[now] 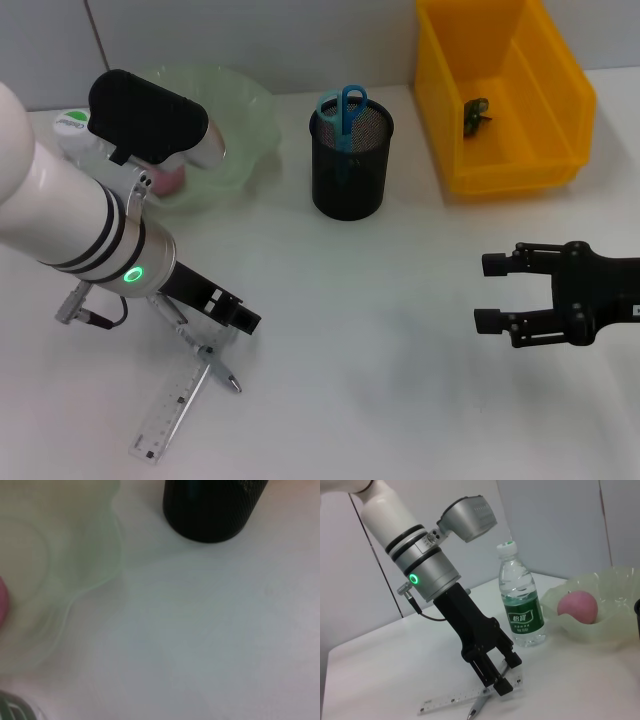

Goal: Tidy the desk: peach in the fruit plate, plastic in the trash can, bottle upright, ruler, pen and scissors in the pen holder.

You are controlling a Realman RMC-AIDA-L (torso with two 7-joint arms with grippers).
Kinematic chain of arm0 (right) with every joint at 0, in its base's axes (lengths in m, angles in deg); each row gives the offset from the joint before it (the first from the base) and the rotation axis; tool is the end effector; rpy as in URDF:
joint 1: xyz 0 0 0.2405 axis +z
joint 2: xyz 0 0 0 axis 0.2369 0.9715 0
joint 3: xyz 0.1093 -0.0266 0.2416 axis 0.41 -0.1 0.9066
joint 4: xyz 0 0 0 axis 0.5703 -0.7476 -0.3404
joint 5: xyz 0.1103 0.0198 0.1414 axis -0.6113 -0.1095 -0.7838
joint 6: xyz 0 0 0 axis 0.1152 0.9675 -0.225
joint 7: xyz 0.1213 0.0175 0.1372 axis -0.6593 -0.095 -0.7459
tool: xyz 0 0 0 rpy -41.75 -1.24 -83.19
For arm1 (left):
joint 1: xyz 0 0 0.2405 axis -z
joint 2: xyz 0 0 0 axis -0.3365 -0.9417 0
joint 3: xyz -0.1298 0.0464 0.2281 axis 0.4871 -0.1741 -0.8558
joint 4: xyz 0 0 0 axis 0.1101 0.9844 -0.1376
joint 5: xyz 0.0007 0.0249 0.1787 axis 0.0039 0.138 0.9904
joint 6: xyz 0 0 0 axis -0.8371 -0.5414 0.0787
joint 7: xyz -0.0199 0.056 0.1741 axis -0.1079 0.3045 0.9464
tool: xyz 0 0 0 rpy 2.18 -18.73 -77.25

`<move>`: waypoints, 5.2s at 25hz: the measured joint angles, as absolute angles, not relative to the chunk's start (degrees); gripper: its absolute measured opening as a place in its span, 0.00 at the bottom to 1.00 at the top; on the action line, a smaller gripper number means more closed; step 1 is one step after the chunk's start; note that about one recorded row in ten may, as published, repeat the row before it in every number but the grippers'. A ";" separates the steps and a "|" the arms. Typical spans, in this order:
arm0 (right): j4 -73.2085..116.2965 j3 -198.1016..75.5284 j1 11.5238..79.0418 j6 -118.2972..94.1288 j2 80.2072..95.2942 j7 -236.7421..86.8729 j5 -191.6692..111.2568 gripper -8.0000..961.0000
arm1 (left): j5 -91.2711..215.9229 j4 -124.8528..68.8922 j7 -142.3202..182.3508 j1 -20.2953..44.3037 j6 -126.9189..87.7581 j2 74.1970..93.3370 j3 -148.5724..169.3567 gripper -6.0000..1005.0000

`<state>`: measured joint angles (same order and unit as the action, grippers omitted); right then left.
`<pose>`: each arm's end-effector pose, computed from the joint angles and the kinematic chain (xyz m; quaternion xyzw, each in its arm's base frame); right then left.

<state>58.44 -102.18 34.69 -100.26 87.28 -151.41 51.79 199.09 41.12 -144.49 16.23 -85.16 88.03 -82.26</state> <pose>0.2736 0.2808 -0.0012 -0.9429 0.2159 0.2309 0.1051 -0.2067 0.3427 -0.0956 -0.8946 -0.3563 0.1727 0.2071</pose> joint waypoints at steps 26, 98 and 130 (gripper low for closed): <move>58.31 -102.18 34.98 -99.57 87.93 -151.58 51.78 0.85 | 198.69 36.36 -144.37 17.47 -83.15 88.03 -83.03 0.79; 55.77 -90.29 37.92 -98.46 94.34 -139.30 46.89 0.85 | 40.30 16.53 0.26 -0.04 -68.66 88.03 -108.74 0.39; 22.75 -89.56 53.44 -87.47 94.88 -108.75 32.39 0.85 | 17.39 18.32 23.93 2.87 -68.77 88.03 -123.52 0.39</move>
